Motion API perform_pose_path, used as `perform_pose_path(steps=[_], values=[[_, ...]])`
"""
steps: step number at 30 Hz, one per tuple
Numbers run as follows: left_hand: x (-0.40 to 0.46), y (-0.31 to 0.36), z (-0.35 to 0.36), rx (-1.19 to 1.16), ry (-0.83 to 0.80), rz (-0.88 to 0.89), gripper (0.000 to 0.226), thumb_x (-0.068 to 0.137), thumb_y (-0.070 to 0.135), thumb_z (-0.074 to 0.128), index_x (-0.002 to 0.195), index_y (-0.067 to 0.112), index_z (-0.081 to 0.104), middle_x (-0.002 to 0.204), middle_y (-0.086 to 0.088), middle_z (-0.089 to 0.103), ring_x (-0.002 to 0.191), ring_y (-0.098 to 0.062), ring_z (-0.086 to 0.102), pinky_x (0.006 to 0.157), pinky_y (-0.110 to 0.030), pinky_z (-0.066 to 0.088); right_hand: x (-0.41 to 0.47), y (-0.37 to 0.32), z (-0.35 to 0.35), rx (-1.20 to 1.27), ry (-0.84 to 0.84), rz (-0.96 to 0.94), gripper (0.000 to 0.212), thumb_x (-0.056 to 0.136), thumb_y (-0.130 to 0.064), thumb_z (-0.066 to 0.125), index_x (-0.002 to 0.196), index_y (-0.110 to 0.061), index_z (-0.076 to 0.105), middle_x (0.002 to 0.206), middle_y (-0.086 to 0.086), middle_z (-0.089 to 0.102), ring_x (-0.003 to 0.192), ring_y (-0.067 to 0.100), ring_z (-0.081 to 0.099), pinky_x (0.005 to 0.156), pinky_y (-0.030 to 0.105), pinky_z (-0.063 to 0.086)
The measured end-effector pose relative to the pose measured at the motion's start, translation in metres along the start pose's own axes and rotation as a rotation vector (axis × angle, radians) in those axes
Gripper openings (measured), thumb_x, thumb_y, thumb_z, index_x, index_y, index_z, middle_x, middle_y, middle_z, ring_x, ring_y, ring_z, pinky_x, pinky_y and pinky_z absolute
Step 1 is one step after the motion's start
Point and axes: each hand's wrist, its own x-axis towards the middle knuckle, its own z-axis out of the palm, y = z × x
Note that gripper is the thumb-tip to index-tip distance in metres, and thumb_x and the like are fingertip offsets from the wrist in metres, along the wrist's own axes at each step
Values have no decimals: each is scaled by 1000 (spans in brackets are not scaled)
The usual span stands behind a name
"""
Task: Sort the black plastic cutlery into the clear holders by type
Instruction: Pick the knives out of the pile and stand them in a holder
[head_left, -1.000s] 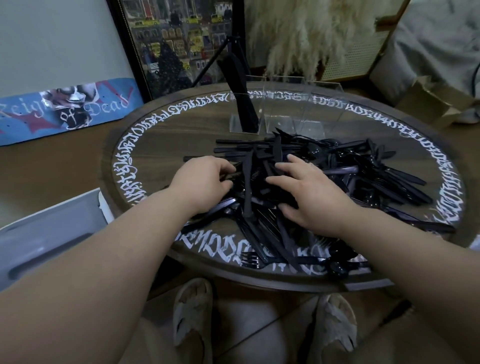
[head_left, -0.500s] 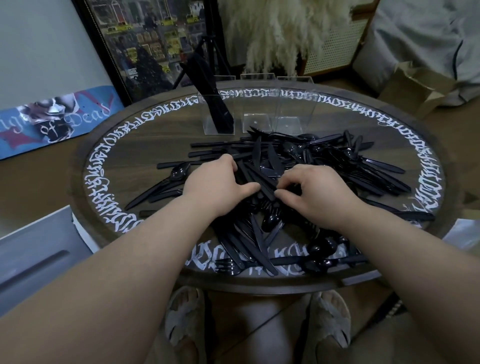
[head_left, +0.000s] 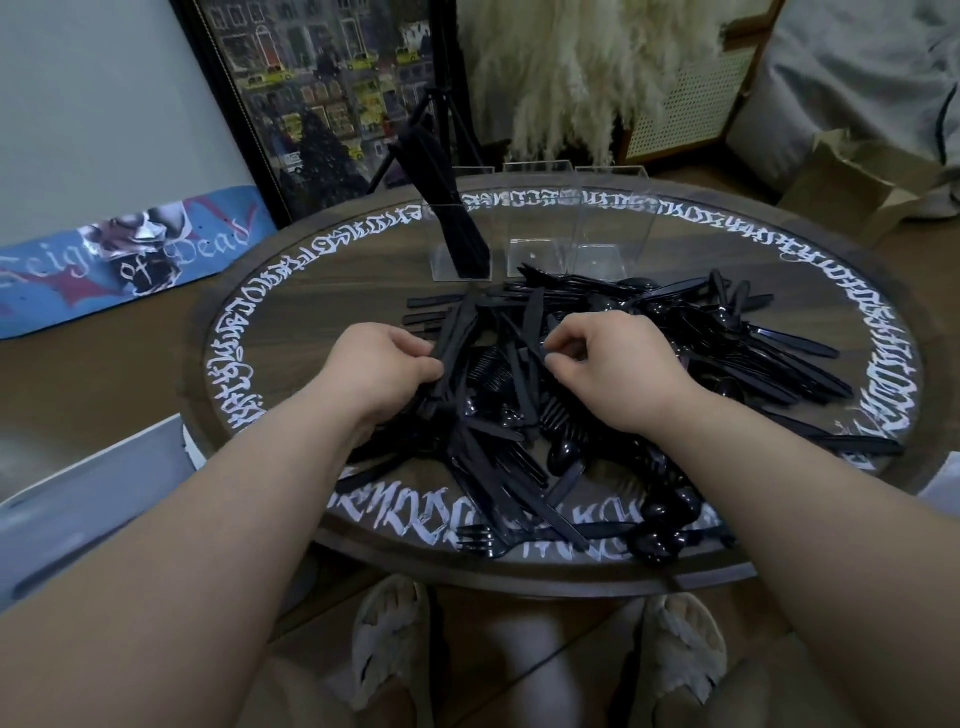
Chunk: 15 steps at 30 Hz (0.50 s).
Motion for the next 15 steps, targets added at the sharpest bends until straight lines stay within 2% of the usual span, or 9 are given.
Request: perform_pose_path(steps=[3,7,9,12,15], values=[[-3,-8,-14,-114,22,-16,8,82,9,72,80,16,69,79,-7,71,62,-16,61,49,-21,48,3,-10,2,49,1,3,18,91,-25,59,105,-20,69,85,-10,63,92,15,62,83,26,46],[-4,-14,-23,-224,58,19,11,85,6,67,80,15,63,70,-3,65,43,-9,53,37,-16,40,9,-27,11,132,5,11,16,91,-23,59,103,-22,70,86,-10,64,87,11,61,79,21,45],[-2,-15,-24,-271,69,36,8,86,7,67,84,14,63,77,-7,67,50,-15,54,43,-22,45,13,-37,16,195,3,19,16,90,-26,60,102,-22,71,88,-11,65,87,7,60,79,19,44],[-2,-12,-22,-356,73,69,7,85,7,66,88,12,62,91,-15,71,73,-27,66,69,-39,57,19,-52,23,345,-14,35,22,88,-32,64,106,-21,70,91,-11,67,89,5,62,83,20,46],[-4,-8,-19,-376,55,140,10,86,5,65,84,14,61,88,-15,71,76,-26,66,77,-40,55,23,-64,29,541,0,89,31,87,-34,66,114,-20,66,94,-6,69,83,9,65,82,24,51]])
